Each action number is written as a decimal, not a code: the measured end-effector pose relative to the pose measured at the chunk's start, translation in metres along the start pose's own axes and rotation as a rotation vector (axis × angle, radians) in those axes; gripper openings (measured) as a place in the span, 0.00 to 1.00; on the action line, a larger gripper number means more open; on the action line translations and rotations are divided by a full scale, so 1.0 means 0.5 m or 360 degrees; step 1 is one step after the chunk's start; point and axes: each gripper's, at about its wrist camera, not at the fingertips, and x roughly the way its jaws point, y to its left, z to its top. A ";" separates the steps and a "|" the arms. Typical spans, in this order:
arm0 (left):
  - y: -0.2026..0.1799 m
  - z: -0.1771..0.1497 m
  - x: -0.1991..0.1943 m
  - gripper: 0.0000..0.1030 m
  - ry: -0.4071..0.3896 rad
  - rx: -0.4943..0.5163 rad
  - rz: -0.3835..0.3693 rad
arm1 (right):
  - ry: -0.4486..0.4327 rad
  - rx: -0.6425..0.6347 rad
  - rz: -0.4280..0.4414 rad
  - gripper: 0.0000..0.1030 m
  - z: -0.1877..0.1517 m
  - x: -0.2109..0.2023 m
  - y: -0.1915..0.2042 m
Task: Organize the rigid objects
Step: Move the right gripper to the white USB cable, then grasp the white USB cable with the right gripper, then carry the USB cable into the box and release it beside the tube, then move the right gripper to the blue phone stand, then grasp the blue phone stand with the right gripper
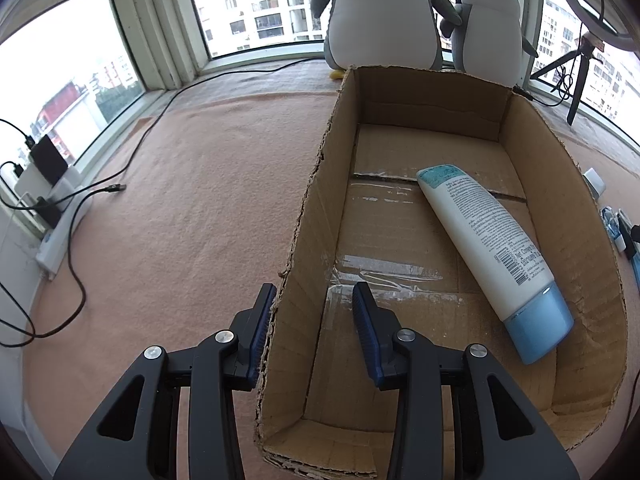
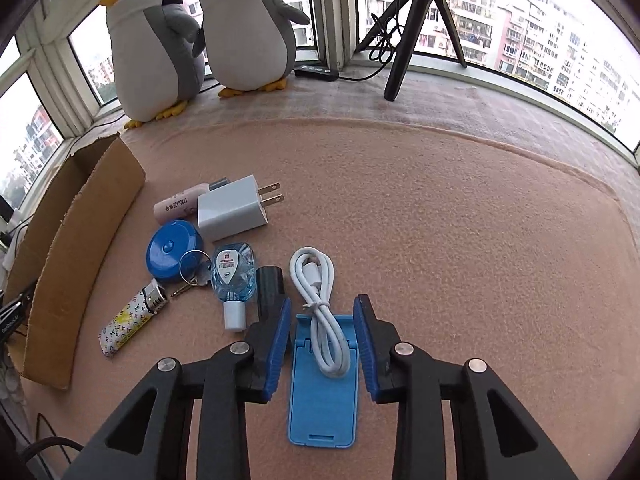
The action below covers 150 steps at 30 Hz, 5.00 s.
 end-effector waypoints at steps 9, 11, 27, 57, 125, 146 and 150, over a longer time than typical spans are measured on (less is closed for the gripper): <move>0.001 0.000 0.000 0.37 0.0001 -0.0003 -0.0001 | 0.0055 -0.0056 -0.0014 0.19 0.015 0.029 0.001; 0.001 0.000 0.000 0.37 0.0001 -0.0002 -0.0001 | 0.0061 -0.0054 -0.0002 0.18 0.018 0.029 -0.001; 0.001 0.000 0.000 0.37 0.0000 -0.0003 -0.0001 | -0.0017 0.0263 0.0157 0.17 0.019 -0.020 -0.068; 0.004 -0.001 0.002 0.37 -0.0024 -0.0027 -0.0033 | -0.0184 -0.0229 0.0506 0.17 0.077 -0.102 0.399; 0.002 0.000 0.004 0.37 -0.0028 -0.0018 -0.0028 | 0.0076 0.0158 -0.0270 0.66 -0.080 -0.010 0.011; 0.000 -0.005 0.004 0.37 -0.0033 -0.0022 -0.0027 | 0.0106 0.0001 -0.0131 0.32 -0.079 -0.017 -0.024; 0.000 -0.005 0.004 0.37 -0.0033 -0.0022 -0.0026 | 0.0083 0.0030 -0.0119 0.32 -0.083 -0.020 -0.028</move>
